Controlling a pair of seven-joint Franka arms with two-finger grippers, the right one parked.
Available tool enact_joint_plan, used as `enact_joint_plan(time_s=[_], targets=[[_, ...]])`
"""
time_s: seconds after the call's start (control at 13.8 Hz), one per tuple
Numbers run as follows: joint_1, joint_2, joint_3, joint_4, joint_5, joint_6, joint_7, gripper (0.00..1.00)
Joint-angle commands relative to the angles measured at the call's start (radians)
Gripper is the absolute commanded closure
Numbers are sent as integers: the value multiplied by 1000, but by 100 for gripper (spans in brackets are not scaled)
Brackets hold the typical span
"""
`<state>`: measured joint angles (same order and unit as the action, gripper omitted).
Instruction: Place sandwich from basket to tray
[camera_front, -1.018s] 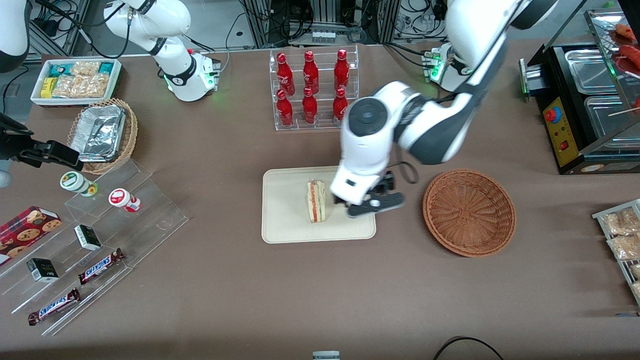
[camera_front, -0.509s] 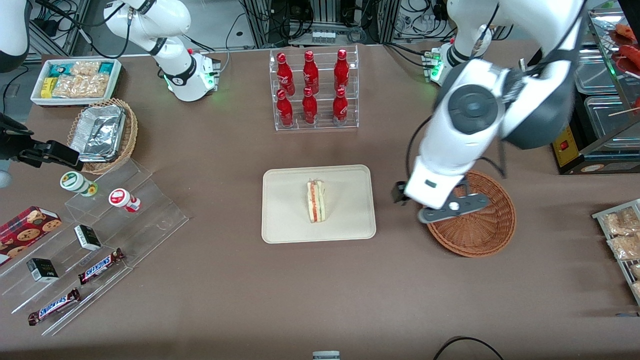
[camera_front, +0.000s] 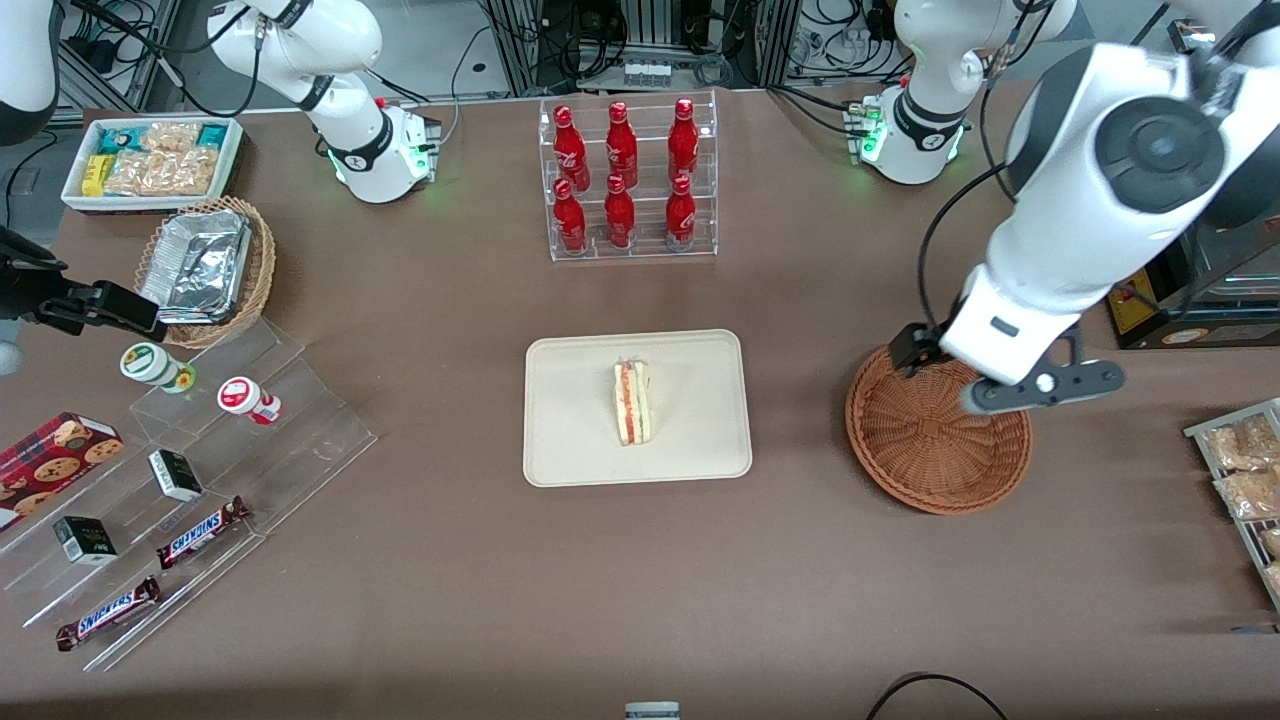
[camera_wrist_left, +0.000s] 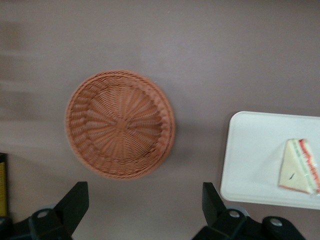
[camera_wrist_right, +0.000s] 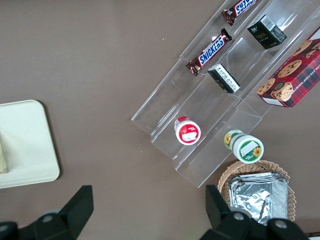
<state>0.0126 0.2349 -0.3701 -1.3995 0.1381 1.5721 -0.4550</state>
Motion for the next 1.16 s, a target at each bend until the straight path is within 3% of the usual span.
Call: enact_joint_plan(time_s=[0.0,0.58,1.09], targets=[[-3,-80,109,-47,-84,-35,166,0],[-60,-183,365,-99,-129,-90,461,0],[-78,-265,384,-168,-144,-78,496,0]])
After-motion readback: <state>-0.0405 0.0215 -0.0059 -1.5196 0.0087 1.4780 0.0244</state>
